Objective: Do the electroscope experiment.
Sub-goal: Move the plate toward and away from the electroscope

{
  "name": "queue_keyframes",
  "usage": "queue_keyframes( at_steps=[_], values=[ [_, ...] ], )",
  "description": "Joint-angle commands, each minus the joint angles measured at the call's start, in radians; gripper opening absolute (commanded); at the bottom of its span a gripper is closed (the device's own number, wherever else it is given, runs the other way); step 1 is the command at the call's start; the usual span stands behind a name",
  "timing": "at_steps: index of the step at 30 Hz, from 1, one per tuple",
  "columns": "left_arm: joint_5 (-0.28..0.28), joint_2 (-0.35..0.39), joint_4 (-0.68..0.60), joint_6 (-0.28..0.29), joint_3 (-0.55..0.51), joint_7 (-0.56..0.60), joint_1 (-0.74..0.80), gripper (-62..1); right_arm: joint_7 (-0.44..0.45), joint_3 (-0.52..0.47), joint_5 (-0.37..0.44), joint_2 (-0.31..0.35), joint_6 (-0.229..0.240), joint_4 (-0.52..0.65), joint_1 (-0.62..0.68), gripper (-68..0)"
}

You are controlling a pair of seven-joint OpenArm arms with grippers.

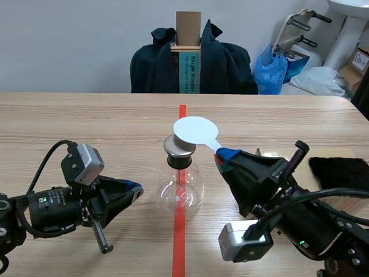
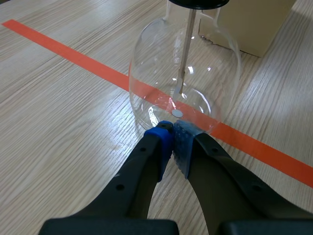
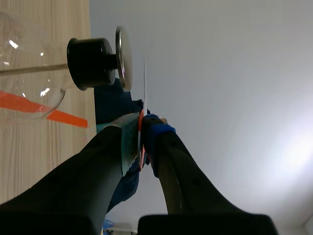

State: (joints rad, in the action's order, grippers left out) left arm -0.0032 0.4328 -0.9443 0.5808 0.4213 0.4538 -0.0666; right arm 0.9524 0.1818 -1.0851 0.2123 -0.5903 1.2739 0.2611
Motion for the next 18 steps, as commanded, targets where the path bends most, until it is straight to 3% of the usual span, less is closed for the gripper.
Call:
queue_keyframes(
  at_steps=[1, 18],
  values=[
    [0.013, -0.001, -0.019, 0.005, -0.005, 0.016, -0.003, -58.3, 0.016, -0.003, 0.001, 0.012, -0.011, 0.008, -0.014, -66.7],
    [0.013, 0.0, -0.019, 0.005, -0.005, 0.014, -0.003, -58.4, 0.126, -0.003, -0.031, 0.012, -0.015, 0.008, -0.015, -66.7]
  ],
)
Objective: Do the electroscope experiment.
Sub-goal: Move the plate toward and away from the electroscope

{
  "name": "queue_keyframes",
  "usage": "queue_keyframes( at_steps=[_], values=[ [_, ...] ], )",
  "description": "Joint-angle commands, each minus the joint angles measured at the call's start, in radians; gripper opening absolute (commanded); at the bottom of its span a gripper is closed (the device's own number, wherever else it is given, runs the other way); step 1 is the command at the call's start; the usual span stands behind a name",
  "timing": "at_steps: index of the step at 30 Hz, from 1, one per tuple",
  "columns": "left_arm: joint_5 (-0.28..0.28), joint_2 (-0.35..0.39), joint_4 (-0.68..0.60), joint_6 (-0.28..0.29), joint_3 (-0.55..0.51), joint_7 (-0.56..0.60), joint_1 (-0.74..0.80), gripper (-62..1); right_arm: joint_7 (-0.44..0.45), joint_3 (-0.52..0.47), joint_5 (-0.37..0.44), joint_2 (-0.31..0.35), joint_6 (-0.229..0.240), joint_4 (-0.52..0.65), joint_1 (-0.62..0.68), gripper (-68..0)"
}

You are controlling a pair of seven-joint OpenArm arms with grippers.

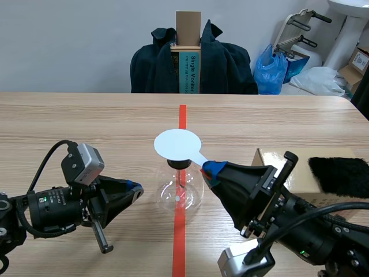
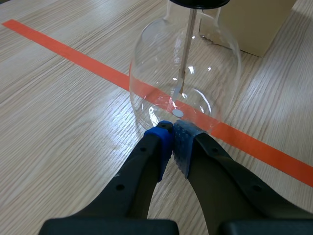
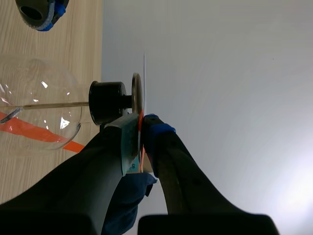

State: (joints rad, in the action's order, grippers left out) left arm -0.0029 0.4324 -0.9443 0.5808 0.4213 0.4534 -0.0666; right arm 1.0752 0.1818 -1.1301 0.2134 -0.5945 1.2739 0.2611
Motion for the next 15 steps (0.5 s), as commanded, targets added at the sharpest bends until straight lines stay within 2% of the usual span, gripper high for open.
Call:
queue_keyframes(
  at_steps=[1, 8, 15],
  values=[
    [0.013, 0.0, -0.019, 0.005, -0.005, 0.014, -0.003, -58.3, 0.006, -0.003, 0.014, 0.011, -0.011, 0.008, -0.015, -66.7],
    [0.013, 0.0, -0.019, 0.005, -0.005, 0.014, -0.003, -58.4, -0.001, -0.003, 0.011, 0.011, -0.011, 0.008, -0.015, -66.7],
    [0.013, 0.0, -0.019, 0.005, -0.005, 0.014, -0.003, -58.3, -0.148, -0.004, 0.013, 0.011, -0.011, 0.008, -0.015, -66.7]
  ],
)
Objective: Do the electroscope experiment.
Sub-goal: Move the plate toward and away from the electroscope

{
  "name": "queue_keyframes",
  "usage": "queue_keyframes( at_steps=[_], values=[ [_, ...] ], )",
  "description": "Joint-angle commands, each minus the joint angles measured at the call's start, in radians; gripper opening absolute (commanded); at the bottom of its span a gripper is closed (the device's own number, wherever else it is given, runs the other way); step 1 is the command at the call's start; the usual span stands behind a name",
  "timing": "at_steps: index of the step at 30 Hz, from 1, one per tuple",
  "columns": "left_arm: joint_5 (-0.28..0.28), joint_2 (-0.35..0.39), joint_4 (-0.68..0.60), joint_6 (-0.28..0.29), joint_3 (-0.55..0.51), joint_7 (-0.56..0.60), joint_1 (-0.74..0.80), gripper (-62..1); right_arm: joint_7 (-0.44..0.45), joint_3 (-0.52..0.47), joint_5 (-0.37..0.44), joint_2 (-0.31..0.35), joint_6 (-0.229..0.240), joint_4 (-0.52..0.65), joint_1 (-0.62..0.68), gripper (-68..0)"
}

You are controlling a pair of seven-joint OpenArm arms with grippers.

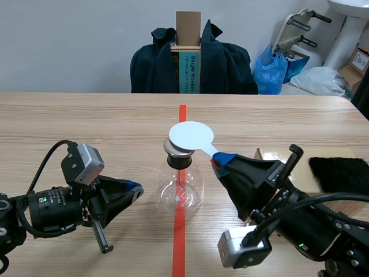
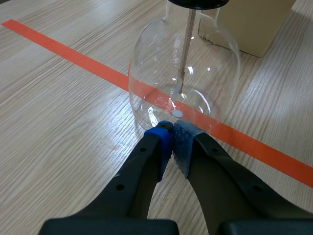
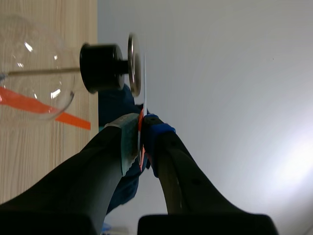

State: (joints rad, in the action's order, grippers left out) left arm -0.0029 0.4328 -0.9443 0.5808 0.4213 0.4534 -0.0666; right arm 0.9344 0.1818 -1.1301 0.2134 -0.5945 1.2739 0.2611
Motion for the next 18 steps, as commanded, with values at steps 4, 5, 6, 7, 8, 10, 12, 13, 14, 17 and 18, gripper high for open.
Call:
queue_keyframes(
  at_steps=[4, 5, 6, 7, 8, 10, 12, 13, 14, 17, 18],
  values=[
    [0.013, 0.0, -0.019, 0.005, -0.005, 0.014, -0.003, -58.4, -0.102, -0.004, 0.015, 0.011, -0.011, 0.008, -0.015, -66.7],
    [0.013, 0.0, -0.019, 0.005, -0.005, 0.014, -0.003, -58.3, -0.126, -0.004, 0.015, 0.011, -0.011, 0.008, -0.015, -66.7],
    [0.013, 0.0, -0.019, 0.005, -0.005, 0.014, -0.003, -58.4, -0.147, -0.004, 0.015, 0.011, -0.011, 0.008, -0.015, -66.7],
    [0.013, 0.0, -0.019, 0.005, -0.005, 0.014, -0.003, -58.4, -0.168, -0.004, 0.015, 0.011, -0.011, 0.008, -0.015, -66.7],
    [0.013, 0.0, -0.019, 0.005, -0.005, 0.014, -0.003, -58.4, -0.188, -0.004, 0.015, 0.011, -0.011, 0.008, -0.015, -66.7],
    [0.013, 0.0, -0.019, 0.005, -0.005, 0.014, -0.003, -58.4, -0.223, -0.004, 0.015, 0.011, -0.011, 0.008, -0.015, -66.7],
    [0.013, 0.0, -0.019, 0.005, -0.005, 0.014, -0.003, -58.3, -0.251, -0.004, 0.015, 0.011, -0.011, 0.008, -0.015, -66.7],
    [0.013, 0.0, -0.019, 0.005, -0.005, 0.014, -0.003, -58.4, -0.262, -0.004, 0.015, 0.011, -0.011, 0.008, -0.015, -66.7],
    [0.013, 0.0, -0.019, 0.005, -0.005, 0.014, -0.003, -58.3, -0.268, -0.004, 0.015, 0.011, -0.011, 0.008, -0.015, -66.7],
    [0.013, 0.0, -0.019, 0.005, -0.005, 0.014, -0.003, -58.4, -0.27, -0.008, 0.015, 0.011, -0.012, 0.008, -0.015, -66.7],
    [0.013, 0.0, -0.019, 0.005, -0.005, 0.014, -0.003, -58.4, -0.265, -0.011, 0.015, 0.011, -0.015, 0.008, -0.015, -66.7]
  ],
)
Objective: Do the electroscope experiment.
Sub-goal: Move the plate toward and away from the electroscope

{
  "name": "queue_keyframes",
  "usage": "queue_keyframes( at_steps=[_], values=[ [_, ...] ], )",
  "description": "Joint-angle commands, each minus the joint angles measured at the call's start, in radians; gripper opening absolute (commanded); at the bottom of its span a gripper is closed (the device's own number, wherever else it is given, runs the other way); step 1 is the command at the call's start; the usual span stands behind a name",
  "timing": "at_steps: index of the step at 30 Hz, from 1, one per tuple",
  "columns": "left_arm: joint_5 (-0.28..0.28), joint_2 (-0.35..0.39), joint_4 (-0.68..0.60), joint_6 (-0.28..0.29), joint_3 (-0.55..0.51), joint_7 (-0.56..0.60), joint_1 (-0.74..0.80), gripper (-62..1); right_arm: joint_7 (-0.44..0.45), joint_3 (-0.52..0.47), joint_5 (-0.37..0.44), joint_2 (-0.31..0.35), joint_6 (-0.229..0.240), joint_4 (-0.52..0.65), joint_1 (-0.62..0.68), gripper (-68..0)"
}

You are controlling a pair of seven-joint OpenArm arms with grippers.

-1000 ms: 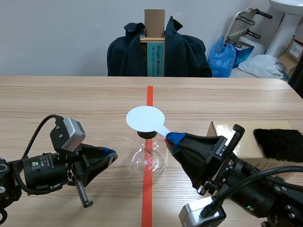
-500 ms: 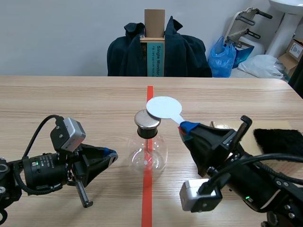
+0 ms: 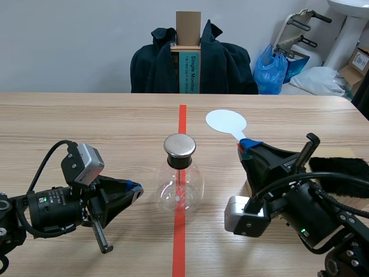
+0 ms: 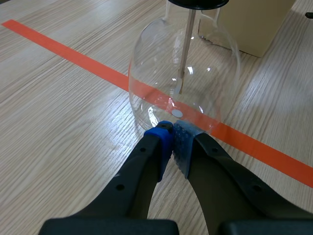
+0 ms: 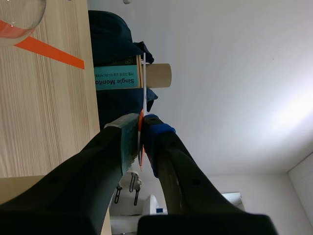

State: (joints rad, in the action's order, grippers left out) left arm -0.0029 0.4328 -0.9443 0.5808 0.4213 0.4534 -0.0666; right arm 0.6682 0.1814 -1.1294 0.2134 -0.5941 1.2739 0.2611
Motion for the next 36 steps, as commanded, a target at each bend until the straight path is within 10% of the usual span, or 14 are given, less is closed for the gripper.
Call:
queue_keyframes(
  at_steps=[1, 21, 36],
  values=[
    [0.013, 0.0, -0.019, 0.005, -0.005, 0.014, -0.003, -58.4, 0.013, -0.011, 0.014, 0.011, -0.019, 0.008, -0.015, -66.7],
    [0.013, 0.0, -0.019, 0.005, -0.005, 0.014, -0.003, -58.4, 0.325, -0.011, 0.007, 0.011, -0.045, 0.008, -0.015, -66.7],
    [0.013, 0.0, -0.019, 0.005, -0.005, 0.014, -0.003, -58.4, 0.39, -0.011, 0.006, 0.011, -0.045, 0.008, -0.015, -66.7]
  ],
)
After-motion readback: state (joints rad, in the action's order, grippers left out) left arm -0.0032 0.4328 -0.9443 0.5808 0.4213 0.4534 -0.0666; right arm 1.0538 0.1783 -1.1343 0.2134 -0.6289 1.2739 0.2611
